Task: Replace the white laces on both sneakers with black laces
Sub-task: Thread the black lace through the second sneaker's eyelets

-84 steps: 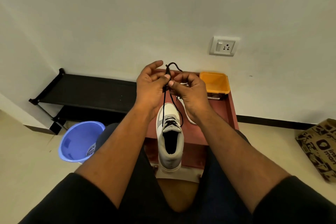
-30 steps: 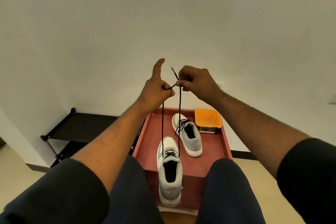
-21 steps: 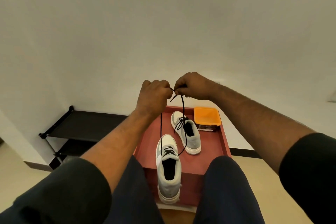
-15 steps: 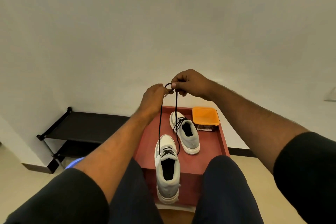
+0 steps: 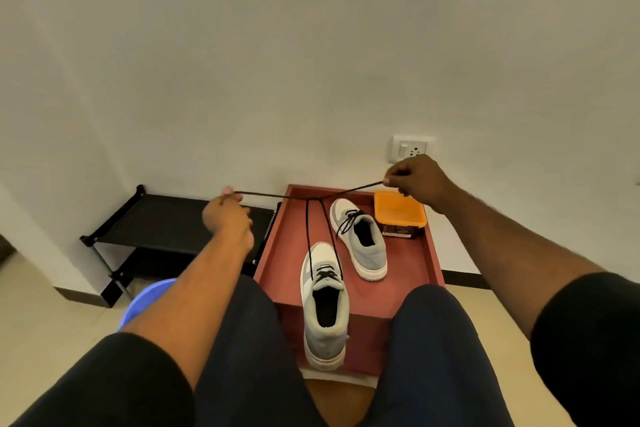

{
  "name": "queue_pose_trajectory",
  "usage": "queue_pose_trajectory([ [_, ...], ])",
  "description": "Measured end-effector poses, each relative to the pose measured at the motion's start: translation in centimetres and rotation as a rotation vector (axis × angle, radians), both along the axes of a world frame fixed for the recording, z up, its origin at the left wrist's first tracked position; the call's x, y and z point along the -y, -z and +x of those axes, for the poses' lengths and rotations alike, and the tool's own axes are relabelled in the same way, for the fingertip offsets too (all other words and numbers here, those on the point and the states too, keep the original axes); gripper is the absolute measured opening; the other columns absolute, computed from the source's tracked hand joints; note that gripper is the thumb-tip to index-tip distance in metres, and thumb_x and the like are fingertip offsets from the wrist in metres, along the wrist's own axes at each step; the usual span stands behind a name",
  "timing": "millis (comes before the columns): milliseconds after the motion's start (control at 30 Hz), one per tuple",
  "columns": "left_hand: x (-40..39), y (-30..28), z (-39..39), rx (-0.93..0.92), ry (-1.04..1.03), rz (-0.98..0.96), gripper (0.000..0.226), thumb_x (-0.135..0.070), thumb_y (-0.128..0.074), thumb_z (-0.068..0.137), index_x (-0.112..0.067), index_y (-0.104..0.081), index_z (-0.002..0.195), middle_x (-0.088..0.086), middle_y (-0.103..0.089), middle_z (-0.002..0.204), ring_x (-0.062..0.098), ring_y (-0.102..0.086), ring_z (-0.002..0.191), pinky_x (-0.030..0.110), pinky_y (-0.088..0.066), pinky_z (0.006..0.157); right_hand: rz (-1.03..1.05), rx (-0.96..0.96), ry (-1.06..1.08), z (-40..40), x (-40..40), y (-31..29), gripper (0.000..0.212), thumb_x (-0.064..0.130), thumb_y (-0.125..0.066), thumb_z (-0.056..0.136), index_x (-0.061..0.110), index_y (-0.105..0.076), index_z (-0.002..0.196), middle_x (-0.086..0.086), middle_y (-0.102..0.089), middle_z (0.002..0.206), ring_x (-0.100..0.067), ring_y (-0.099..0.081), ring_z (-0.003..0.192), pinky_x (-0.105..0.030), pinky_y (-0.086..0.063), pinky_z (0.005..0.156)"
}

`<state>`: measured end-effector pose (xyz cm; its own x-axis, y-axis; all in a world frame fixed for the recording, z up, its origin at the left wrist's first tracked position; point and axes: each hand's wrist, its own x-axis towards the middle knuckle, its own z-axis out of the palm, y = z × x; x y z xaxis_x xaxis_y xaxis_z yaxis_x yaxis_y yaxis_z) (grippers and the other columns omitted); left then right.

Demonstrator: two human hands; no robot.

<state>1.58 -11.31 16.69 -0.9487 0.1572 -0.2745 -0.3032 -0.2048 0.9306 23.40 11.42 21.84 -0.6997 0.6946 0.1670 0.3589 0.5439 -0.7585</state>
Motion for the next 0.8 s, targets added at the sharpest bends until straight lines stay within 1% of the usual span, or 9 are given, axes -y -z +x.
queue_pose_trajectory([
  [67, 1.6, 2.2, -2.4, 0.173, -0.018, 0.015, 0.04, -0.023, -0.04, 0.101, -0.004, -0.05, 0.135, 0.004, -0.06, 0.087, 0.011, -0.05, 0.06, 0.025, -0.042, 0.053, 0.016, 0.042, 0.138, 1.2, -1.4, 2.9, 0.005, 0.005, -0.072, 0.082, 0.0, -0.072, 0.08, -0.007, -0.064, 0.067, -0.016, -0.055, 0.058, -0.033, -0.048, 0.064],
  [167, 2.9, 4.6, -4.9, 0.308, -0.141, 0.009, 0.042, -0.023, -0.036, 0.103, -0.005, -0.043, 0.14, 0.011, -0.061, 0.125, 0.015, -0.058, 0.061, 0.031, -0.055, 0.063, 0.019, 0.107, 0.258, 2.8, -3.0, 6.9, 0.006, 0.004, -0.071, 0.082, 0.002, -0.071, 0.076, -0.006, -0.062, 0.066, -0.026, -0.06, 0.071, -0.036, -0.05, 0.073],
  [233, 2.5, 5.4, -5.4, 0.298, -0.178, -0.192, 0.044, -0.029, -0.046, 0.101, -0.007, -0.041, 0.139, 0.008, -0.053, 0.127, 0.02, -0.064, 0.06, 0.035, -0.06, 0.068, -0.012, 0.216, 0.267, 2.9, -3.5, 9.0, 0.013, 0.008, -0.072, 0.082, 0.005, -0.072, 0.095, -0.013, -0.068, 0.091, -0.033, -0.063, 0.089, -0.039, -0.051, 0.086],
  [300, 1.6, 5.7, -4.8, 0.152, -0.092, -0.492, 0.054, -0.028, -0.056, 0.097, -0.016, -0.032, 0.143, 0.012, -0.041, 0.135, 0.022, -0.065, 0.061, 0.033, -0.059, 0.058, 0.02, 0.35, 0.226, 2.1, -3.3, 10.5, 0.044, 0.014, -0.073, 0.082, 0.008, -0.063, 0.124, -0.017, -0.059, 0.128, -0.036, -0.058, 0.112, -0.041, -0.046, 0.099],
  [333, 0.8, 6.2, -4.3, 0.049, -0.027, -0.568, 0.057, -0.022, -0.057, 0.095, -0.019, -0.029, 0.145, 0.013, -0.039, 0.137, 0.021, -0.064, 0.06, 0.031, -0.056, 0.051, 0.037, 0.373, 0.19, 1.4, -3.0, 11.2, 0.048, 0.013, -0.072, 0.083, 0.01, -0.06, 0.129, -0.016, -0.056, 0.134, -0.035, -0.057, 0.115, -0.039, -0.046, 0.098],
  [467, -2.1, 9.6, -1.6, -0.219, 0.335, -0.626, 0.055, -0.005, -0.052, 0.094, -0.024, -0.038, 0.145, 0.017, -0.059, 0.121, 0.018, -0.06, 0.048, 0.028, -0.051, 0.041, 0.03, 0.36, -0.013, -1.8, -0.5, 13.4, 0.04, 0.0, -0.062, 0.085, 0.009, -0.064, 0.125, -0.015, -0.064, 0.122, -0.027, -0.064, 0.094, -0.028, -0.047, 0.077],
  [600, -4.1, 12.4, 1.0, -0.384, 0.678, -0.668, 0.047, 0.002, -0.044, 0.095, -0.022, -0.05, 0.136, 0.008, -0.054, 0.13, 0.017, -0.057, 0.05, 0.025, -0.049, 0.039, -0.173, 0.284, -0.054, -4.5, 1.6, 15.9, 0.046, -0.018, -0.045, 0.082, -0.001, -0.064, 0.121, -0.017, -0.057, 0.117, -0.012, -0.059, 0.067, -0.015, -0.047, 0.056],
  [733, -6.0, 14.6, 1.4, -0.408, 0.837, -0.689, 0.049, 0.01, -0.037, 0.093, -0.017, -0.057, 0.129, -0.003, -0.053, 0.101, 0.014, -0.047, 0.045, 0.017, -0.038, 0.032, -0.432, 0.311, 0.069, -5.5, 2.9, 19.3, 0.053, -0.017, -0.029, 0.087, 0.003, -0.055, 0.128, -0.015, -0.058, 0.117, -0.019, -0.06, 0.054, -0.03, -0.055, 0.053],
  [800, -6.8, 15.5, 1.2, -0.437, 0.877, -0.701, 0.051, 0.014, -0.034, 0.091, -0.015, -0.06, 0.125, 0.01, -0.057, 0.097, 0.017, -0.049, 0.044, 0.02, -0.039, 0.035, -0.55, 0.272, 0.125, -5.6, 3.5, 20.7, 0.056, -0.019, -0.026, 0.088, 0.003, -0.051, 0.132, -0.015, -0.052, 0.129, -0.023, -0.06, 0.054, -0.029, -0.054, 0.047],
])
